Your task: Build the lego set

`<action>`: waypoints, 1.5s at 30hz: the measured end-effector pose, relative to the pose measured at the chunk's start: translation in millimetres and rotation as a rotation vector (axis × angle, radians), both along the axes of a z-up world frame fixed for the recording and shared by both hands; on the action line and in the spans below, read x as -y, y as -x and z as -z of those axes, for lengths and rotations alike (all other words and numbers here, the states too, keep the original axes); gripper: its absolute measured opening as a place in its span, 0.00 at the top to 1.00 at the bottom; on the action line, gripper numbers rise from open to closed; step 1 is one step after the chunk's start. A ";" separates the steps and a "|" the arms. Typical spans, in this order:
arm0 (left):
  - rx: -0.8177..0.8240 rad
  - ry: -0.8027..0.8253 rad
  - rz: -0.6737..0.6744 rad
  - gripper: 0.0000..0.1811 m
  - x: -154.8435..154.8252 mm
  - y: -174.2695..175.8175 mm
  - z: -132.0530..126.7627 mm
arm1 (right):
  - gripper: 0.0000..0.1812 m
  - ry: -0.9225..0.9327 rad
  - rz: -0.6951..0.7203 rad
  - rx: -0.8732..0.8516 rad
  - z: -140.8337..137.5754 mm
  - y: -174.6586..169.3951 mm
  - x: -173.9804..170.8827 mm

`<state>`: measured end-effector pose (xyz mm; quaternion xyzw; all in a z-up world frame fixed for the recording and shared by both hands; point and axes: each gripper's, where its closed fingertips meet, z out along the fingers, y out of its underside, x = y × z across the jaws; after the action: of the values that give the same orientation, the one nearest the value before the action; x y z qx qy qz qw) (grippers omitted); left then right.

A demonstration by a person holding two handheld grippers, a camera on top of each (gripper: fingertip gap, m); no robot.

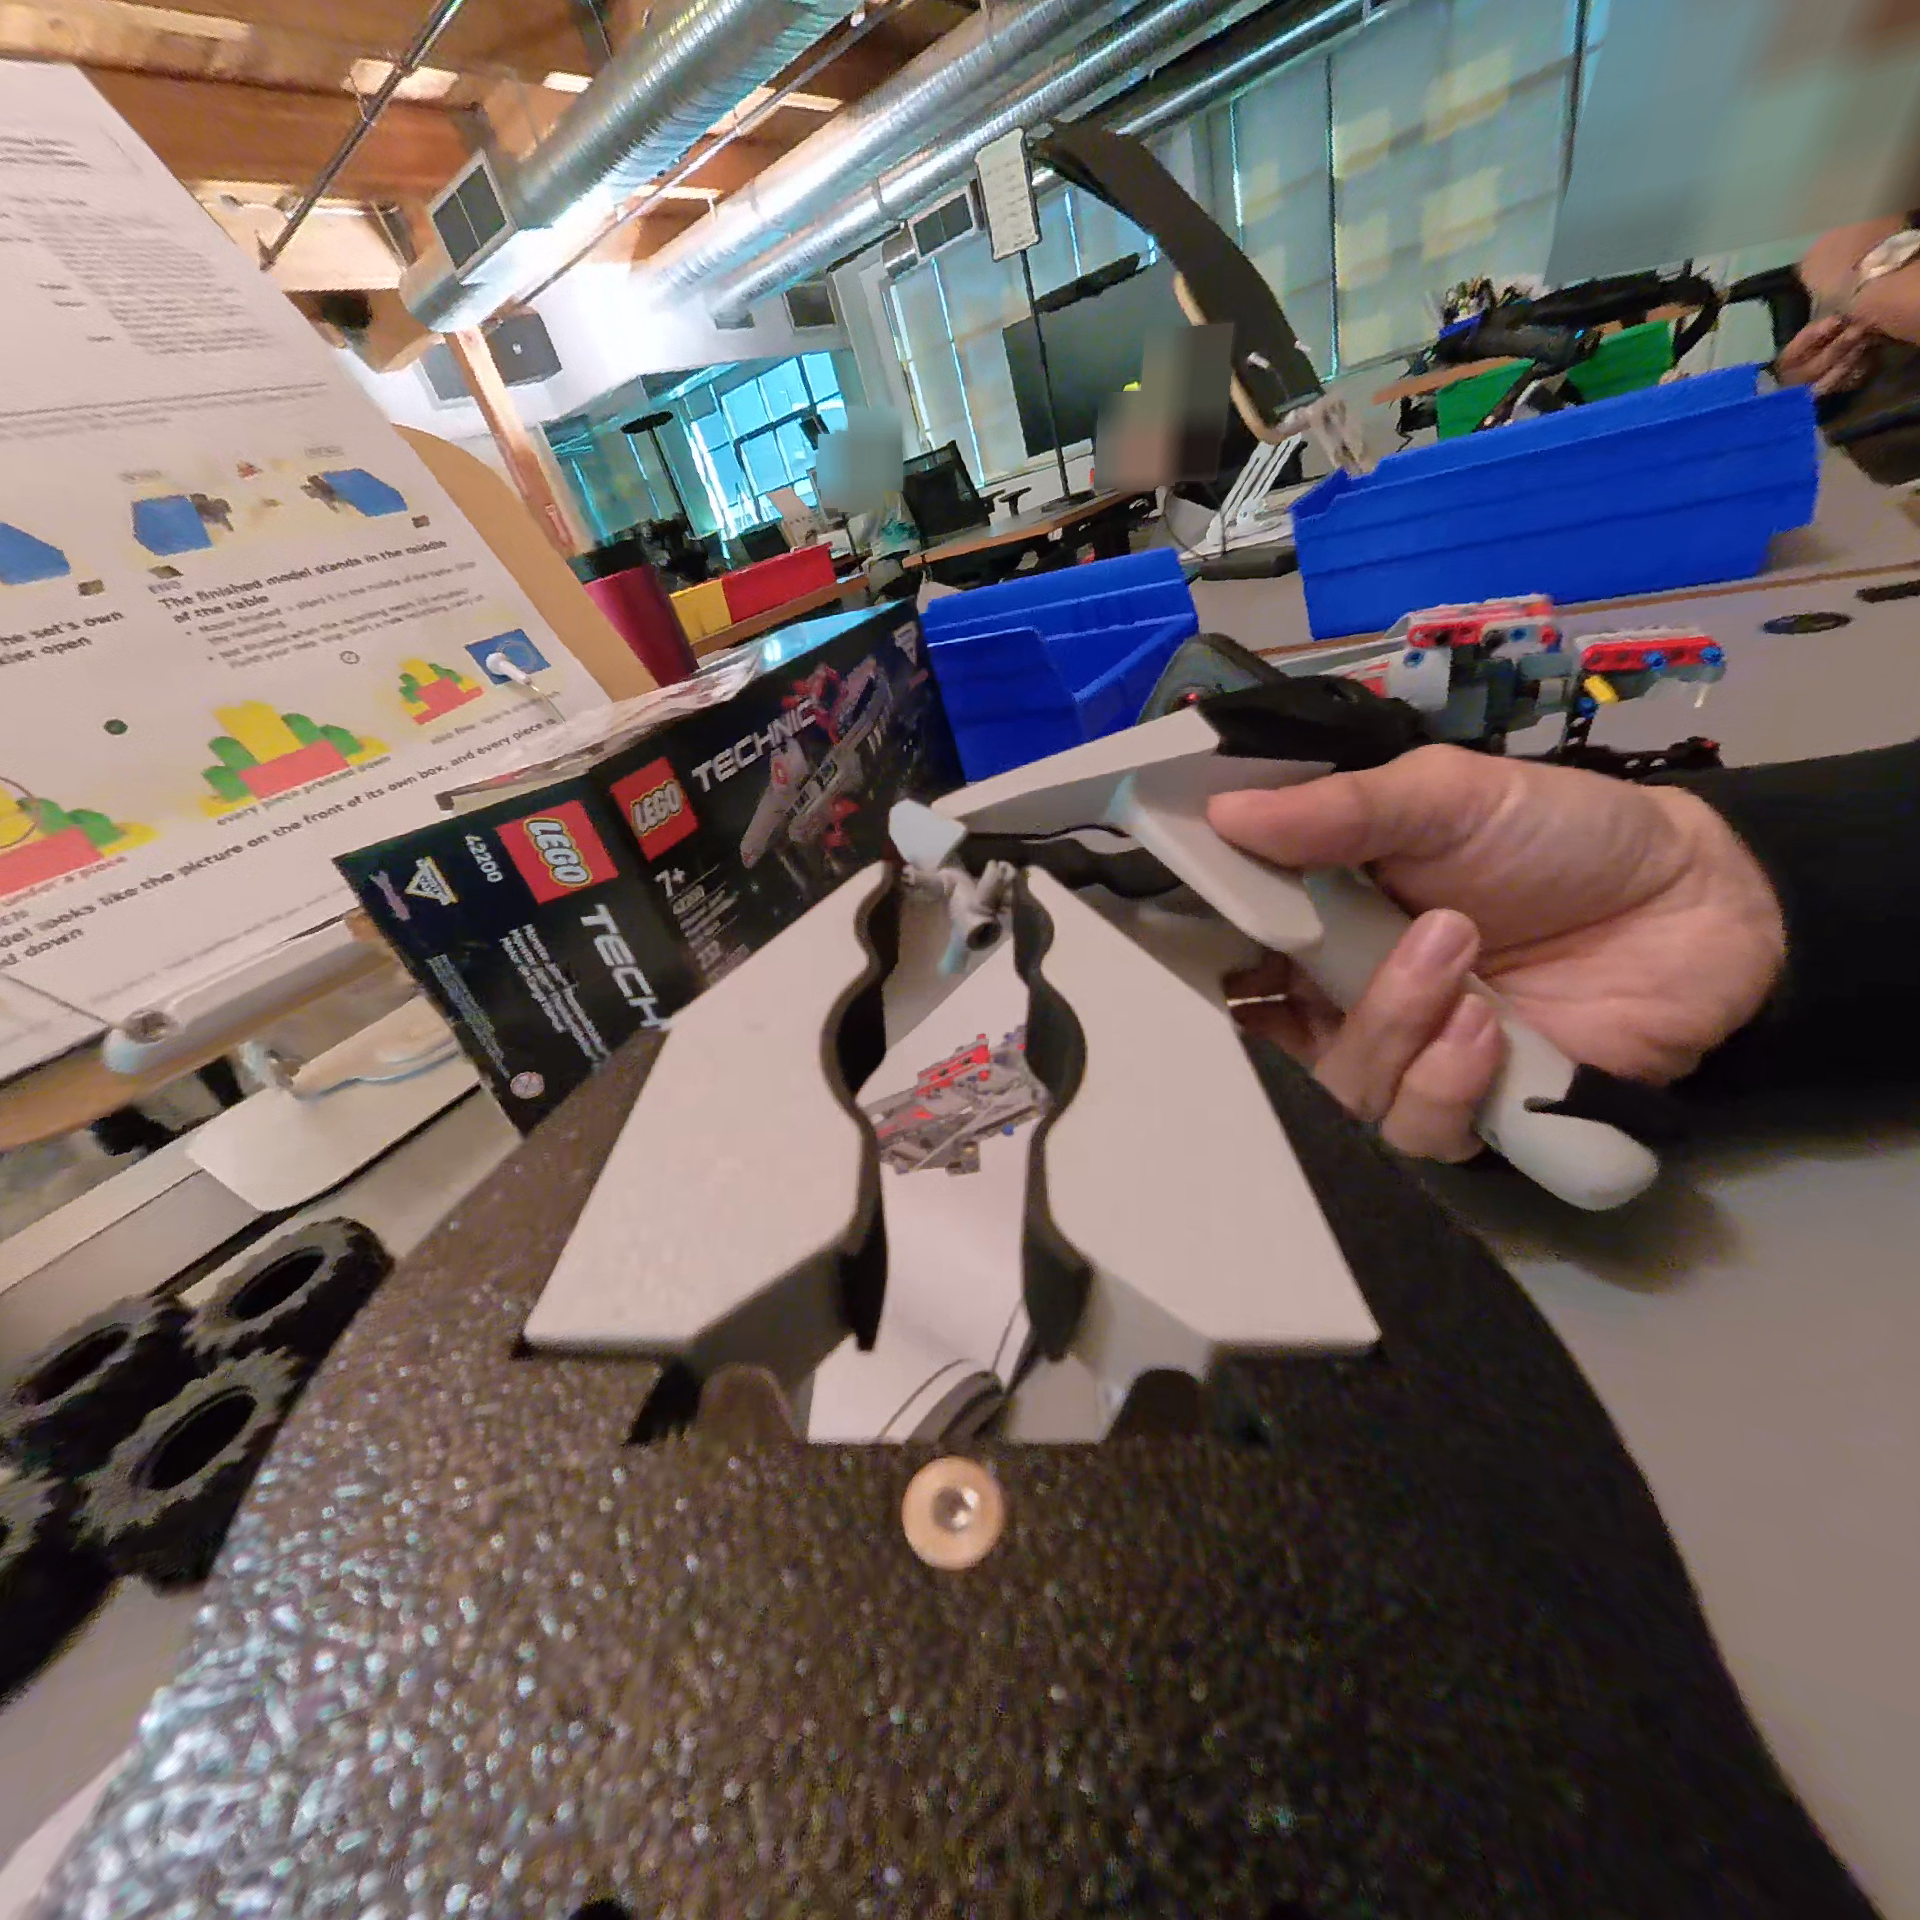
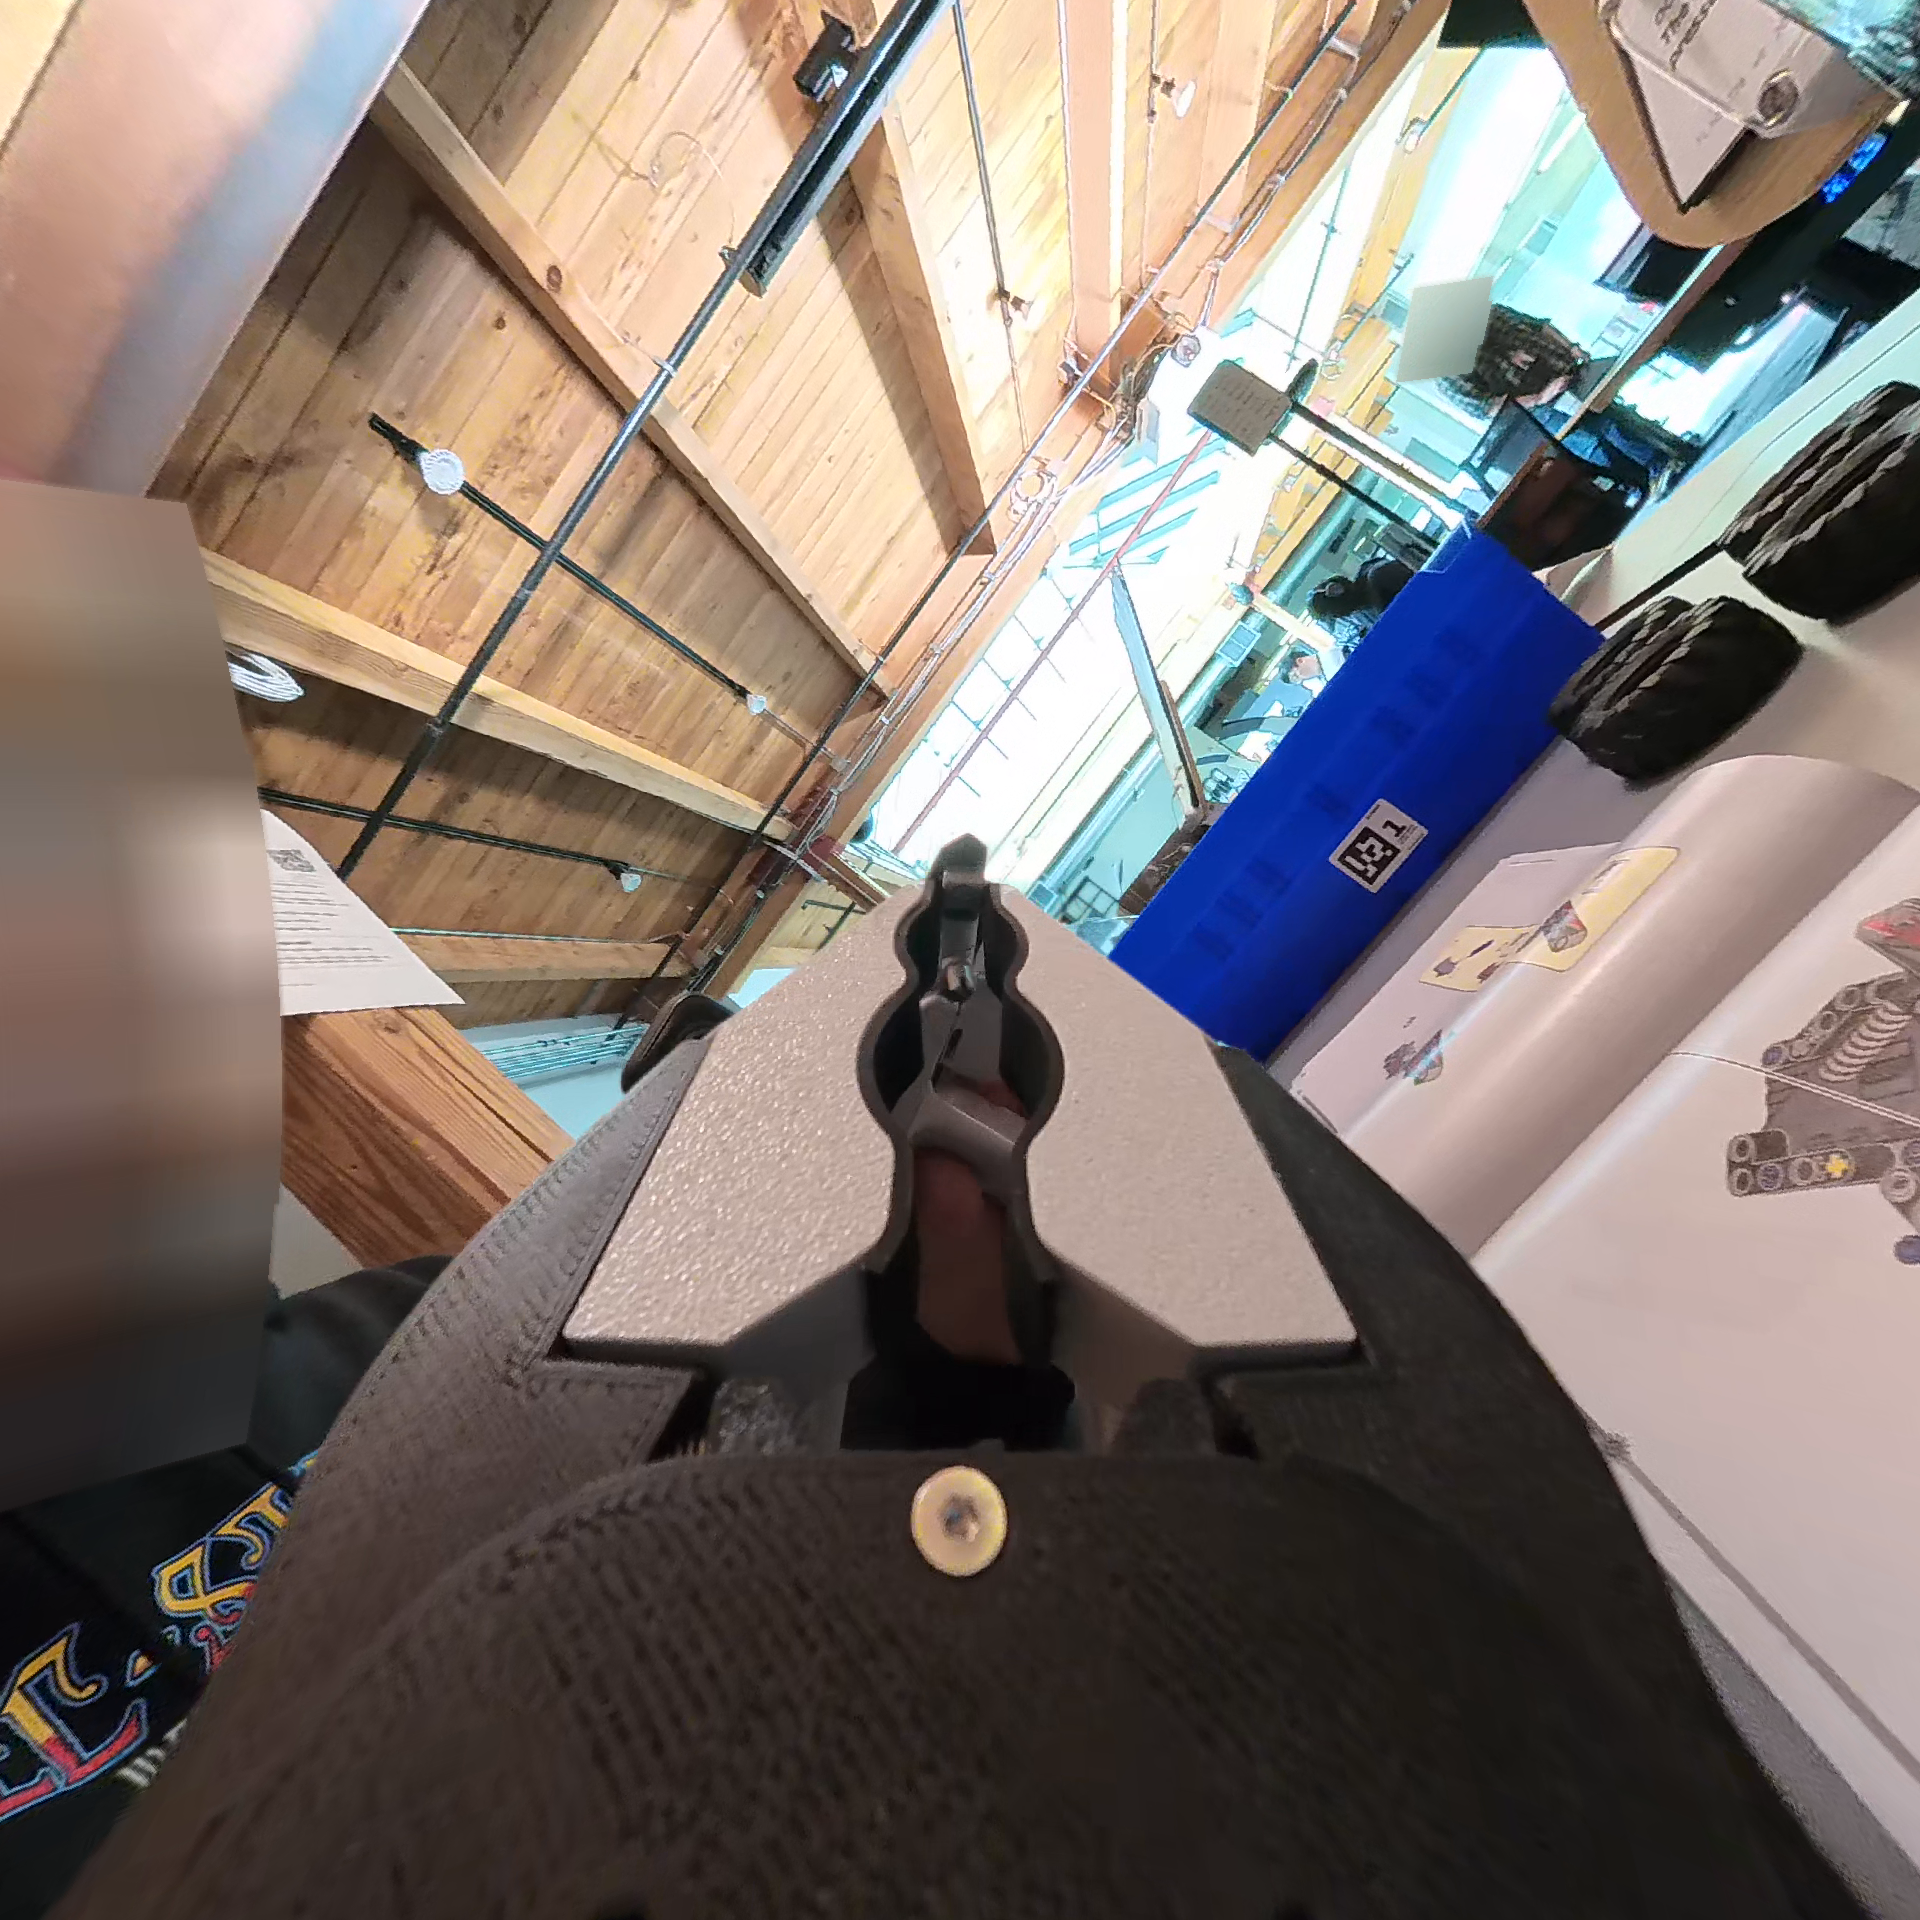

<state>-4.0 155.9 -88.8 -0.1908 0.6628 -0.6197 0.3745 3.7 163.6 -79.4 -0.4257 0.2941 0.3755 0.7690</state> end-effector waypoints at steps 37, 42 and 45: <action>0.832 -0.915 -0.371 0.98 -10.6 -2.4 -10.8 | 0.88 0.016 0.012 -0.050 7.8 -9.6 7.7; 0.894 -0.985 -0.296 0.98 1.6 3.6 -0.6 | 0.93 -0.010 -0.063 0.004 -0.4 5.3 4.0; 0.825 -0.958 -0.300 0.96 -1.6 -0.9 3.1 | 0.96 0.046 -0.045 0.038 5.2 3.9 3.4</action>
<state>-3.1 157.5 -91.8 0.1608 0.6338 -0.2187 0.7243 -0.1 160.2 -84.6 -0.4568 0.2785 0.3778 0.7557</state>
